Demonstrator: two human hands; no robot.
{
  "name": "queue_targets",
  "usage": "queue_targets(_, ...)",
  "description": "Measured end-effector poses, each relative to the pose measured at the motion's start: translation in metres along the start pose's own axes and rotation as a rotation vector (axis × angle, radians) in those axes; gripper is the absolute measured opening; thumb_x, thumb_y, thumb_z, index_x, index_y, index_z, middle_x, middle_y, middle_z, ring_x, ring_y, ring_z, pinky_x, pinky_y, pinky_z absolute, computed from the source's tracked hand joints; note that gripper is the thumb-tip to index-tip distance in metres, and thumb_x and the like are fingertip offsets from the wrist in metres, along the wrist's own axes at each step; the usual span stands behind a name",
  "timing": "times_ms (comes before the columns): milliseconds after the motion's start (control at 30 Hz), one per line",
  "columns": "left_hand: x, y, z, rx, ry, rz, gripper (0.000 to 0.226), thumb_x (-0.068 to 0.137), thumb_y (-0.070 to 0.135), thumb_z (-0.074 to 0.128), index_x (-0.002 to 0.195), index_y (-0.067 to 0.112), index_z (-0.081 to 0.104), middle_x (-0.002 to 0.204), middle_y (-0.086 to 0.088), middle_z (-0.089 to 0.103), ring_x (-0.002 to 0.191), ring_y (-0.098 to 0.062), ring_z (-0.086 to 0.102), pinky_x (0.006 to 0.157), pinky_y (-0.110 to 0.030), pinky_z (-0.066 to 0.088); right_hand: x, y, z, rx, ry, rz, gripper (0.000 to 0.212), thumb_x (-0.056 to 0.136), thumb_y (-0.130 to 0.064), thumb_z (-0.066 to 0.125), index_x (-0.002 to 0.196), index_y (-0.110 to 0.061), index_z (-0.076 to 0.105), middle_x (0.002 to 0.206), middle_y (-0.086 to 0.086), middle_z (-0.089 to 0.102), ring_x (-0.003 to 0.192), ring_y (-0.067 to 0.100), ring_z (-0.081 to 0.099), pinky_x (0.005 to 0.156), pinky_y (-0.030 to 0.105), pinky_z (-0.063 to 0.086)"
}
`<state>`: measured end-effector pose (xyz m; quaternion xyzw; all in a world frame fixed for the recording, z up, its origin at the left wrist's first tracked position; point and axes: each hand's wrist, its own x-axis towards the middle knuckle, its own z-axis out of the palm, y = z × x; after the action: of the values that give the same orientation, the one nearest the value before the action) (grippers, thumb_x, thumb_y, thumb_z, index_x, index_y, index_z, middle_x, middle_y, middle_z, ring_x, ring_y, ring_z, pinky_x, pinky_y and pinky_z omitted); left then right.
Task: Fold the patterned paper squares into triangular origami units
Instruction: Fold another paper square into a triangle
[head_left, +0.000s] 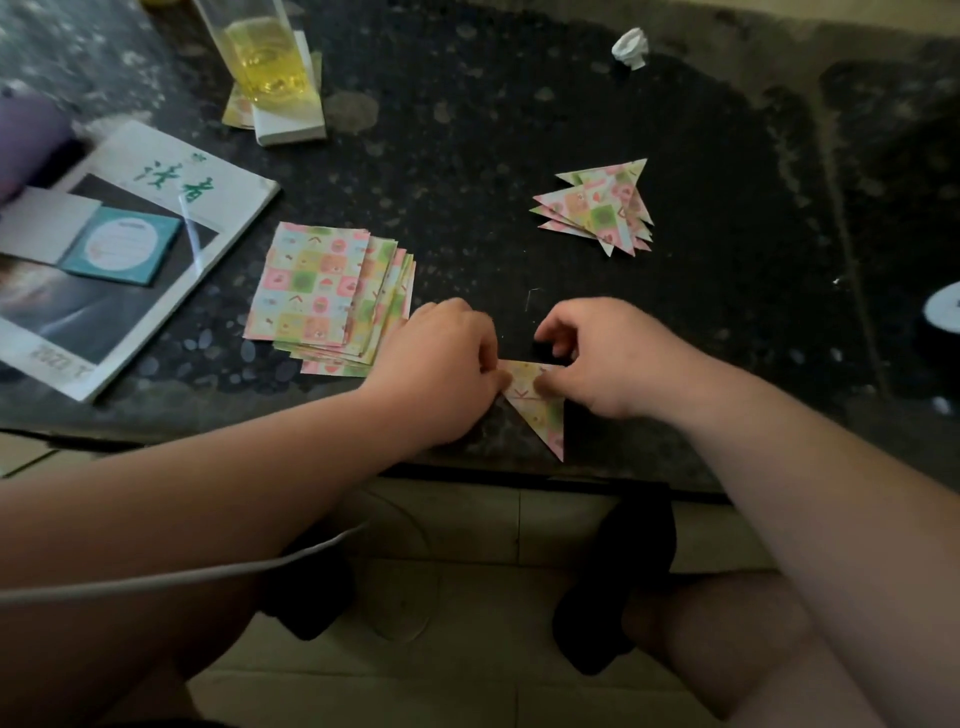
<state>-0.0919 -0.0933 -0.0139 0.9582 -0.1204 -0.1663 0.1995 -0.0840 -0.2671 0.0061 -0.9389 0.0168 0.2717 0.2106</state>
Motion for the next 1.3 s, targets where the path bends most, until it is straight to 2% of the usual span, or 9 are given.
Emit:
queue_targets(200,0.02,0.001,-0.006,-0.085,-0.159,-0.096,0.037,0.088,0.04,0.076,0.119,0.033,0.055,0.096,0.014,0.056,0.087,-0.009,0.056,0.077,-0.031,0.052,0.009,-0.002,0.0,-0.047,-0.08,0.041,0.015,0.087,-0.033,0.081,0.093,-0.033,0.067,0.095,-0.009,0.065,0.084,0.008,0.063,0.068,0.026,0.054)
queue_targets(300,0.022,0.003,-0.009,-0.092,-0.208,-0.072,0.01,0.09,0.038,0.074,0.091,0.035,0.064,0.089,0.014,0.06,0.077,-0.005,0.056,0.06,-0.021,0.042,0.008,0.002,-0.005,0.002,-0.091,0.018,0.007,0.091,-0.036,0.076,0.087,-0.032,0.072,0.091,-0.011,0.069,0.083,0.005,0.064,0.063,0.023,0.05)
queue_targets(367,0.022,0.001,-0.013,-0.17,-0.214,-0.079,0.015,0.092,0.036,0.072,0.078,0.036,0.068,0.083,0.013,0.066,0.074,-0.004,0.06,0.056,-0.018,0.042,0.006,0.007,-0.013,0.083,-0.094,-0.004,0.009,0.093,-0.036,0.074,0.087,-0.03,0.077,0.089,-0.011,0.073,0.081,0.004,0.066,0.063,0.022,0.05)
queue_targets(533,0.016,-0.001,-0.032,-0.784,-0.228,-0.183,0.017,0.094,0.019,0.071,0.077,0.021,0.075,0.083,0.0,0.075,0.083,-0.015,0.067,0.079,-0.033,0.056,-0.01,0.014,-0.034,0.509,-0.201,-0.015,0.018,0.095,-0.016,0.07,0.083,-0.019,0.083,0.084,0.002,0.078,0.075,0.013,0.066,0.07,0.031,0.05)
queue_targets(733,-0.001,0.018,-0.043,-1.152,-0.259,-0.163,0.011,0.091,0.007,0.068,0.082,0.01,0.064,0.074,-0.008,0.071,0.07,-0.018,0.07,0.071,-0.035,0.058,-0.029,0.002,-0.034,0.732,-0.156,-0.037,0.021,0.094,-0.006,0.067,0.078,-0.006,0.08,0.103,0.026,0.074,0.111,0.047,0.067,0.109,0.064,0.044)
queue_targets(867,-0.008,0.022,-0.045,-1.303,-0.194,-0.208,0.01,0.087,0.005,0.071,0.093,0.007,0.063,0.078,-0.01,0.073,0.074,-0.021,0.075,0.064,-0.033,0.06,-0.035,-0.003,-0.035,0.715,-0.131,-0.053,0.023,0.096,-0.012,0.066,0.081,-0.016,0.083,0.1,0.018,0.077,0.112,0.039,0.07,0.104,0.06,0.051)
queue_targets(1033,-0.014,0.024,-0.04,-1.441,-0.224,-0.321,0.019,0.093,0.012,0.068,0.11,0.003,0.066,0.099,-0.015,0.076,0.089,-0.024,0.076,0.083,-0.039,0.062,-0.042,-0.01,-0.035,0.658,-0.037,-0.08,0.023,0.098,-0.017,0.064,0.083,-0.018,0.083,0.092,0.008,0.079,0.103,0.029,0.073,0.1,0.054,0.055)
queue_targets(1200,-0.012,0.024,-0.043,-1.388,-0.185,-0.311,0.007,0.093,0.013,0.069,0.09,0.007,0.07,0.093,-0.013,0.076,0.088,-0.025,0.076,0.077,-0.039,0.06,-0.045,-0.015,-0.033,0.69,0.027,-0.107,0.024,0.096,-0.006,0.058,0.08,0.006,0.07,0.091,0.025,0.071,0.095,0.038,0.069,0.096,0.056,0.054)
queue_targets(1300,-0.01,0.023,-0.047,-1.34,-0.163,-0.333,0.018,0.095,0.02,0.067,0.102,0.004,0.073,0.1,-0.015,0.076,0.09,-0.026,0.076,0.08,-0.041,0.06,-0.045,-0.014,-0.033,0.73,0.013,-0.141,0.027,0.095,-0.002,0.056,0.073,0.009,0.067,0.077,0.018,0.066,0.077,0.026,0.063,0.075,0.044,0.052)
